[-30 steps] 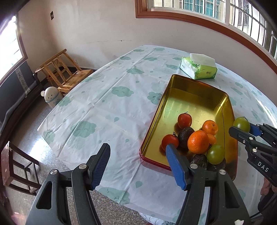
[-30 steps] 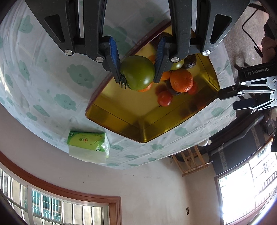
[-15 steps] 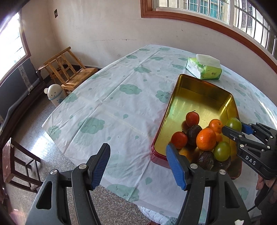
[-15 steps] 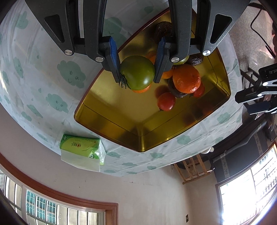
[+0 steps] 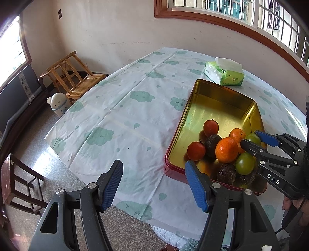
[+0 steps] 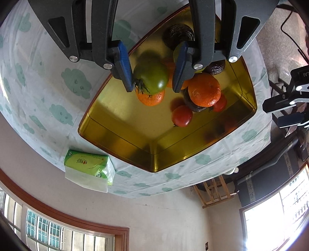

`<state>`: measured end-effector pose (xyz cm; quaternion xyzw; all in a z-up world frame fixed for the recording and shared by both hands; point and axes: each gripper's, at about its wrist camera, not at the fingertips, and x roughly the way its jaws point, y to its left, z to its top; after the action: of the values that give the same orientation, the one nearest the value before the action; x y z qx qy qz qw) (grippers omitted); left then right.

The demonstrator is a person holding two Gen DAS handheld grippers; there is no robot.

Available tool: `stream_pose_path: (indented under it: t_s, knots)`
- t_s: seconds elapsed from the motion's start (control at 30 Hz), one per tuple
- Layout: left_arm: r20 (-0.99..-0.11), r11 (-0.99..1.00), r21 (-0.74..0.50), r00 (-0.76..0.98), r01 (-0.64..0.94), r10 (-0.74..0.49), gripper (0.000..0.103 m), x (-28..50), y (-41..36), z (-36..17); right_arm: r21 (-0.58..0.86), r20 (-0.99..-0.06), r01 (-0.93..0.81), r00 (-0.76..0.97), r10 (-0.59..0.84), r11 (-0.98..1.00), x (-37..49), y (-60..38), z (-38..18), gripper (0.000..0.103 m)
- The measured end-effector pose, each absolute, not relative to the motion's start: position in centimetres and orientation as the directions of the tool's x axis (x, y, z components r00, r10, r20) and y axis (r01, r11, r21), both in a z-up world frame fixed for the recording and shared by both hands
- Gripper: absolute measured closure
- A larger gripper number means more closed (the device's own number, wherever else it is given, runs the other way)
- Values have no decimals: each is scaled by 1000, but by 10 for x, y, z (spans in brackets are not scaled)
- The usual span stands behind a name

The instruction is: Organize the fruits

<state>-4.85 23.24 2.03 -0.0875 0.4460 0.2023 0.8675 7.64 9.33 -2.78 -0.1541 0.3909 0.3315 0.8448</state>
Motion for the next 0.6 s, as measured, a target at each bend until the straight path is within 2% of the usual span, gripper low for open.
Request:
stream_pose_path:
  t_s: [0.17,0.27,0.4,0.6]
  knots:
    - [-810,906,26,522,-422,266,39,-49,229,20,5,-755,-678,479,447,735,71,90,-22,46]
    - [-812,909,26,521,-416,262,39,-49,227,20,16,-751,-673,480,454,739,66,84,-16,40]
    - [-814,912,29,520,-410,259,39,-49,221,21,39,-739,-659,487,465,751,55,72,-6,25]
    - [-815,920,28,524,-392,248,39,-50,210,23,41,-741,-630,502,446,776,38,58,-1,9]
